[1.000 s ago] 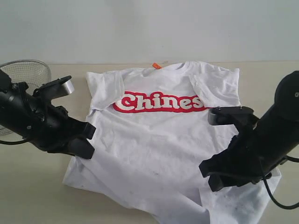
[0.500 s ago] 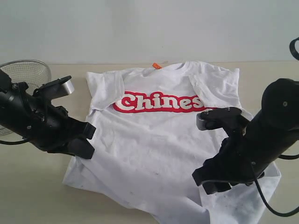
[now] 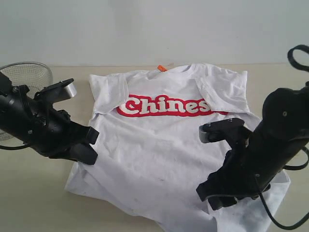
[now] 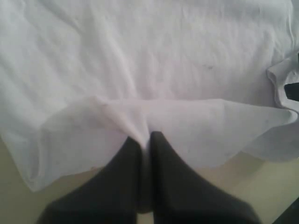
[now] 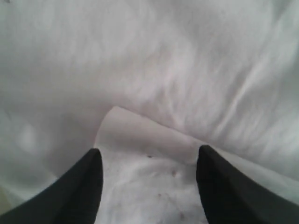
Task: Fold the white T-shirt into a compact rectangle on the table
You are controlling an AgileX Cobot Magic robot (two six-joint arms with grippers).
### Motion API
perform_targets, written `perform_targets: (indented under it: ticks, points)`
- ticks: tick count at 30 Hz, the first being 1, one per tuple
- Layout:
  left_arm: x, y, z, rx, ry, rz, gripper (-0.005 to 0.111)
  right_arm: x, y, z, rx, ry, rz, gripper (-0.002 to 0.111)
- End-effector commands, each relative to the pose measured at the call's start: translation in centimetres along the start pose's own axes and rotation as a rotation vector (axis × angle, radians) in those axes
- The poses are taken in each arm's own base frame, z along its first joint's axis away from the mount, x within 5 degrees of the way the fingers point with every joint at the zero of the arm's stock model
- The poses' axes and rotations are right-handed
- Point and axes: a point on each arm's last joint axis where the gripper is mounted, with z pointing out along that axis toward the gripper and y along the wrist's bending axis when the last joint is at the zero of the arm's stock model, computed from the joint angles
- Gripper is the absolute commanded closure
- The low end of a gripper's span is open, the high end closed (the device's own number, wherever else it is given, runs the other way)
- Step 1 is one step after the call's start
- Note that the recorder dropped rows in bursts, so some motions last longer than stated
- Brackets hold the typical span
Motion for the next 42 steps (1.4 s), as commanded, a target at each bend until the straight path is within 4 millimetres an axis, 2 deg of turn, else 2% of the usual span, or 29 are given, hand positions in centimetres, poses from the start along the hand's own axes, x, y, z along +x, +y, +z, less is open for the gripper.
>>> perform_targets:
  ticks: [1, 7, 8, 11, 13, 22, 36, 38, 42]
  points:
    - [0.0, 0.0, -0.1, 0.001, 0.000, 0.006, 0.102, 0.3, 0.0, 1.5, 0.003, 0.049, -0.011, 0.055]
    - [0.0, 0.0, -0.1, 0.001, -0.001, 0.006, 0.102, 0.6, -0.2, 3.0, 0.009, 0.105, -0.003, 0.058]
    - [0.0, 0.0, -0.1, 0.001, -0.001, 0.006, 0.102, 0.6, -0.3, 3.2, 0.009, 0.112, -0.003, 0.064]
    - [-0.1, 0.0, -0.1, 0.000, -0.003, 0.006, 0.102, 0.7, -0.3, 3.2, 0.009, 0.118, -0.002, 0.095]
    - [-0.1, 0.0, -0.1, -0.001, -0.004, 0.006, 0.102, 0.7, -0.3, 3.2, 0.008, 0.120, -0.002, 0.108]
    - [-0.1, 0.0, -0.1, -0.001, -0.004, 0.006, 0.102, 0.7, -0.2, 2.8, 0.005, 0.119, 0.020, 0.108]
    - [0.0, 0.1, -0.1, -0.007, 0.004, 0.017, 0.102, -0.1, 0.6, -2.5, -0.012, -0.092, 0.031, 0.108]
    - [0.0, 0.1, -0.1, -0.007, 0.004, 0.021, 0.102, -0.2, 0.7, -3.0, -0.012, -0.128, 0.030, 0.108]
    - [0.0, 0.1, -0.1, -0.007, 0.004, 0.021, 0.102, -0.1, 0.5, -2.9, 0.016, -0.114, -0.026, 0.108]
